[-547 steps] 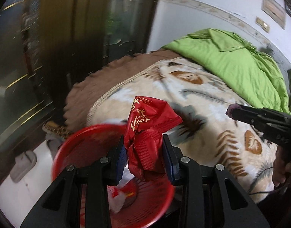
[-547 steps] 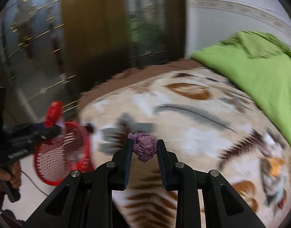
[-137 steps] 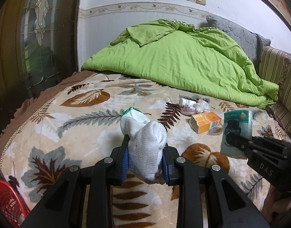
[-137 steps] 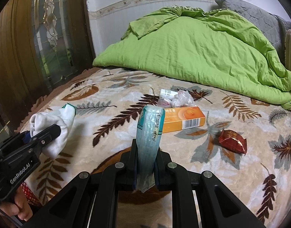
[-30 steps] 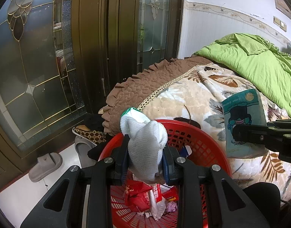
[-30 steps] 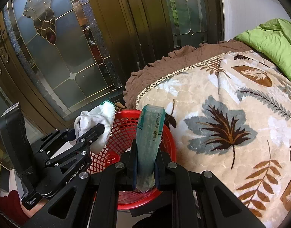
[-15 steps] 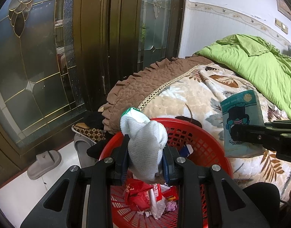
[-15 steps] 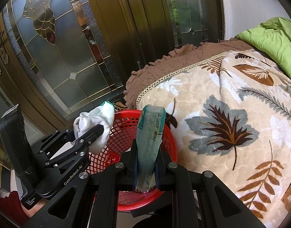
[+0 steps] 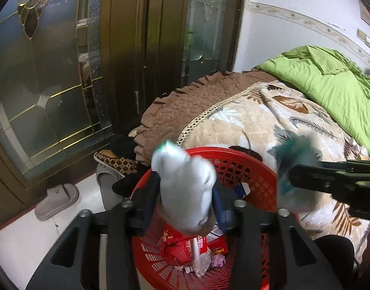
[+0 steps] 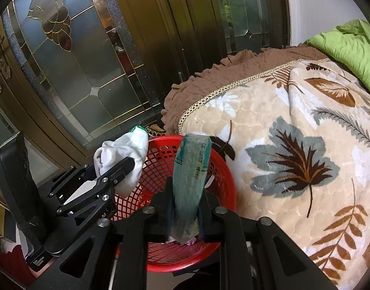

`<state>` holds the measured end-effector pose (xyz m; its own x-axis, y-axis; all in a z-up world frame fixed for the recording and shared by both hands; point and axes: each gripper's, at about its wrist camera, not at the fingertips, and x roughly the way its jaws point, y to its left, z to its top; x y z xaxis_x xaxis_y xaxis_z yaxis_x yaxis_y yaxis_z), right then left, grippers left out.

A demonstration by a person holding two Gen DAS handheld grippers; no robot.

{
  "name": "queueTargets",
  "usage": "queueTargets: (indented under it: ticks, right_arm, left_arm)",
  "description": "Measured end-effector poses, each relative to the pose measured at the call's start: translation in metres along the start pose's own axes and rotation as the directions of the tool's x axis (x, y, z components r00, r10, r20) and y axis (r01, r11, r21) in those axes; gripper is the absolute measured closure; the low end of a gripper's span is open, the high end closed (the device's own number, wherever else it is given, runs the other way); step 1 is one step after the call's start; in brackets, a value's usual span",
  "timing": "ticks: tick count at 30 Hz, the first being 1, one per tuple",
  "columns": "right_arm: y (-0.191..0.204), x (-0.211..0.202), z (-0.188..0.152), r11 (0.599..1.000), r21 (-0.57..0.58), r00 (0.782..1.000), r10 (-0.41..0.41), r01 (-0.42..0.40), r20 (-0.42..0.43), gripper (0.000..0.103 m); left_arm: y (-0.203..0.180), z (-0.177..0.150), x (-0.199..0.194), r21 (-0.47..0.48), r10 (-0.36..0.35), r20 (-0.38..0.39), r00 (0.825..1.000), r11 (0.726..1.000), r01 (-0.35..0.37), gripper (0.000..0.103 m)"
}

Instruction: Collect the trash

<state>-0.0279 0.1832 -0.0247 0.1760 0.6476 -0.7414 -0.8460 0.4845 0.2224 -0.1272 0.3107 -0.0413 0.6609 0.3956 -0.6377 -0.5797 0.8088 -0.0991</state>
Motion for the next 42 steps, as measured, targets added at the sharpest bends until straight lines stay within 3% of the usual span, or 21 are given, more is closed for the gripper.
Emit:
queueTargets:
  ticks: [2,8,12,20,22,26,32,36,39,42]
  right_arm:
    - [-0.003,-0.003,0.0,1.0,0.01,1.0,-0.005,0.005,0.011,0.069]
    - [-0.01,-0.018,0.0,0.999,0.037,0.999,-0.011,0.009,0.045,0.068]
    - [-0.011,-0.028,-0.001,0.999,0.042,0.997,-0.03,0.027,0.067,0.054]
    - [-0.014,-0.051,-0.011,0.995,0.027,0.989,-0.095,0.092,0.109,0.04]
    - [-0.017,-0.062,-0.015,0.991,0.022,0.983,-0.131,0.129,0.129,0.034]
    - [-0.022,-0.093,-0.027,0.97,0.015,0.953,-0.241,0.242,0.184,0.026]
    - [-0.022,-0.137,-0.055,0.907,0.008,0.873,-0.408,0.421,0.267,0.012]
    - [-0.018,-0.159,-0.078,0.867,0.003,0.823,-0.474,0.498,0.312,0.011]
    - [-0.019,-0.172,-0.091,0.855,0.01,0.804,-0.491,0.518,0.336,0.009]
    - [-0.024,-0.178,-0.098,0.856,0.025,0.801,-0.493,0.516,0.34,0.008]
  left_arm:
    - [0.002,0.0,-0.001,-0.009,0.003,-0.003,1.0,1.0,-0.003,0.059]
    - [0.0,0.0,-0.008,-0.013,0.016,0.007,1.0,1.0,-0.016,0.043]
    - [-0.006,0.001,-0.011,0.001,0.019,0.012,1.0,1.0,-0.019,0.038]
    - [-0.019,0.004,-0.035,0.006,0.01,0.056,0.998,1.0,-0.01,0.015]
    - [-0.024,0.003,-0.044,0.007,0.006,0.073,0.997,1.0,-0.006,0.013]
    - [-0.038,-0.002,-0.07,0.043,0.012,0.111,0.994,0.999,-0.017,0.007]
    - [-0.062,-0.013,-0.103,0.088,0.072,0.156,0.985,0.992,-0.086,0.004]
    - [-0.078,-0.022,-0.119,0.094,0.144,0.177,0.974,0.982,-0.162,0.003]
    - [-0.086,-0.027,-0.13,0.119,0.111,0.223,0.969,0.983,-0.14,0.003]
    - [-0.087,-0.025,-0.129,0.076,0.089,0.198,0.976,0.991,-0.106,0.003]
